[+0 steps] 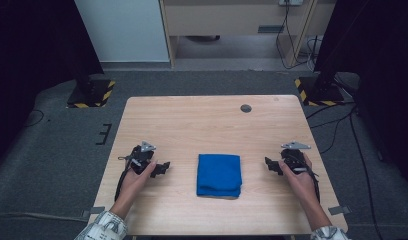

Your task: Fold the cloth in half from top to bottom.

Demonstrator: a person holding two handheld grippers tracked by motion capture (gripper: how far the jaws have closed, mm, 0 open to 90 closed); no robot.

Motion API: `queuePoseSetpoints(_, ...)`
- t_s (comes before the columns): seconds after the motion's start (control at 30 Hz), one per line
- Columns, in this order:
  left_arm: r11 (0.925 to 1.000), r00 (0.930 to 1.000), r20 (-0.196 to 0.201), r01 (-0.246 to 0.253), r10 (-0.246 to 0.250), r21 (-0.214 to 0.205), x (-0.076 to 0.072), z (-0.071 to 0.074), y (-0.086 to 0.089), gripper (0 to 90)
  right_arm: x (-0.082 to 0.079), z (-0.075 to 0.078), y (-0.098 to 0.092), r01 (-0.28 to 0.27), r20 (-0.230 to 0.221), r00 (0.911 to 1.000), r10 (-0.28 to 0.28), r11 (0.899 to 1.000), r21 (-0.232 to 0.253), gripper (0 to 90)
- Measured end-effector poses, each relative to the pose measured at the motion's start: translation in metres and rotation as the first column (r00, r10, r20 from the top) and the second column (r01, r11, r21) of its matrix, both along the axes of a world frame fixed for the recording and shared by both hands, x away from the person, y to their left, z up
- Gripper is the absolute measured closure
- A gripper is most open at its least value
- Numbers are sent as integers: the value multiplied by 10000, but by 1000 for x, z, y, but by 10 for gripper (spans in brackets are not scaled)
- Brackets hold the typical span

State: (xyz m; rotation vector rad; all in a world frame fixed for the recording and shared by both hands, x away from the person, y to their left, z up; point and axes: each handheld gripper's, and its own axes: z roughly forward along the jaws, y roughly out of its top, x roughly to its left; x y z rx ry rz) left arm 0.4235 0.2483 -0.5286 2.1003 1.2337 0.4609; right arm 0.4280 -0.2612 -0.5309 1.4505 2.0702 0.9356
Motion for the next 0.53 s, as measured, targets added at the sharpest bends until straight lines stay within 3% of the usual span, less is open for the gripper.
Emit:
queuePoseSetpoints(0.27,9988,9991,93,-409,406,261,0,-5,0,62,4,-8,3,261,-182,9995,-268,9990,-356,73)
queuePoseSetpoints(0.4,9992,9987,363,-373,368,132,-2,-9,0,29,5,-9,5,225,-284,9993,-236,9991,-368,43)
queuePoseSetpoints(0.53,9993,9988,355,-348,343,135,-2,-9,0,22,5,-9,6,257,-301,9992,-269,9989,-388,31)
